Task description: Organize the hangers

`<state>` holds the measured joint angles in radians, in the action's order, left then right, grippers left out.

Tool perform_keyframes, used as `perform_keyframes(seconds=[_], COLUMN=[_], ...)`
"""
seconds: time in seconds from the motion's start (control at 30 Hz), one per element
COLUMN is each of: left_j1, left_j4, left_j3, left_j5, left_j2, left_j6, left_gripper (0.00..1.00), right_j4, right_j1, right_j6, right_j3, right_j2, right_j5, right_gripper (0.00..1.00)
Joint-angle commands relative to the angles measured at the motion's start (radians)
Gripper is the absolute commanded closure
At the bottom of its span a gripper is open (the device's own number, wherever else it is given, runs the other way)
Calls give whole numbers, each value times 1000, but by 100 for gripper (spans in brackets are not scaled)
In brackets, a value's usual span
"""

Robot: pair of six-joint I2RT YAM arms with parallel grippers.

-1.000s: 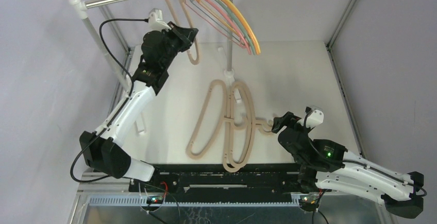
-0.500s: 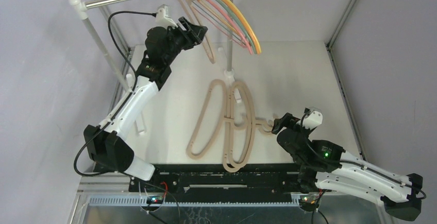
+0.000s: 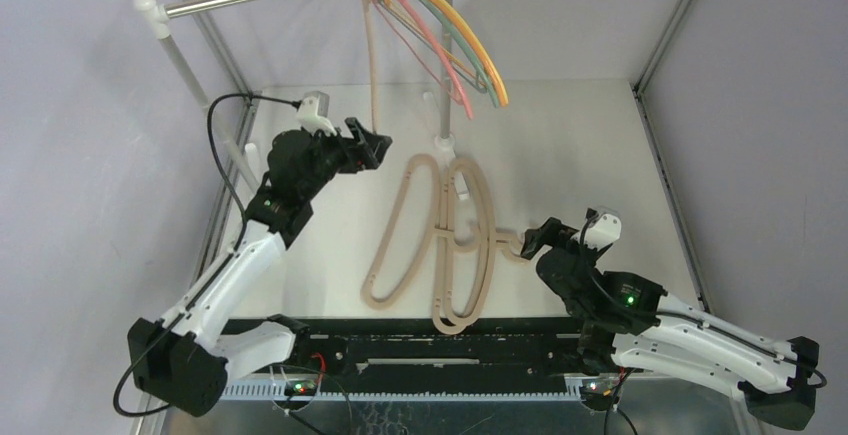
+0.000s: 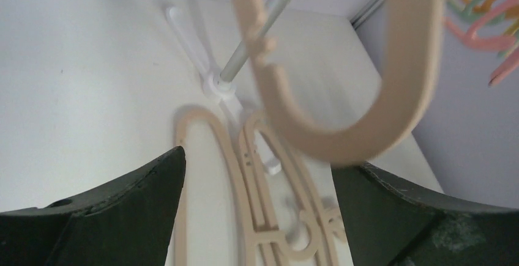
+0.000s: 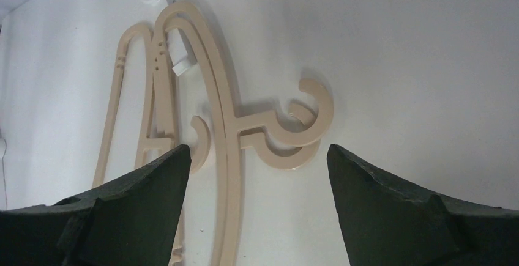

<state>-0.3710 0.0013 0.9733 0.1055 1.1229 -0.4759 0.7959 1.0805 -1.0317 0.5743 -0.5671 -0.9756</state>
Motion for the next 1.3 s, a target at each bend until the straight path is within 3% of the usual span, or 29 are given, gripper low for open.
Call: perform_keyframes(seconds=[0.0, 0.2, 0.33, 0.53, 0.73, 1.03, 1.27], left_j1=[-3, -29, -158, -367, -418, -490, -543], left_j4=[7, 0, -3, -4, 41, 38, 40], left_j3=[-111, -271, -347, -396, -420, -407, -401], left_j5=[28, 27, -54, -185, -222, -268, -272], left_j2=[-100, -163, -170, -33, 112, 263, 321], left_j6=[47, 59, 63, 63, 65, 72, 76], left_gripper=[10, 14, 21, 35, 39, 38, 25], right_j4=[-66, -93, -112, -125, -97, -32, -24], right_j1=[-8, -9, -10, -11, -12, -12, -12], right_j6=[32, 46, 59, 69, 59, 29, 17], right_j3=[-7, -6, -7, -7, -7, -7, -18], right_j2=[-16, -33, -43, -39, -12, 32, 43], right_j5=[12, 35, 44, 53, 55, 32, 32], right_gripper=[10, 10, 10, 10, 11, 11, 11])
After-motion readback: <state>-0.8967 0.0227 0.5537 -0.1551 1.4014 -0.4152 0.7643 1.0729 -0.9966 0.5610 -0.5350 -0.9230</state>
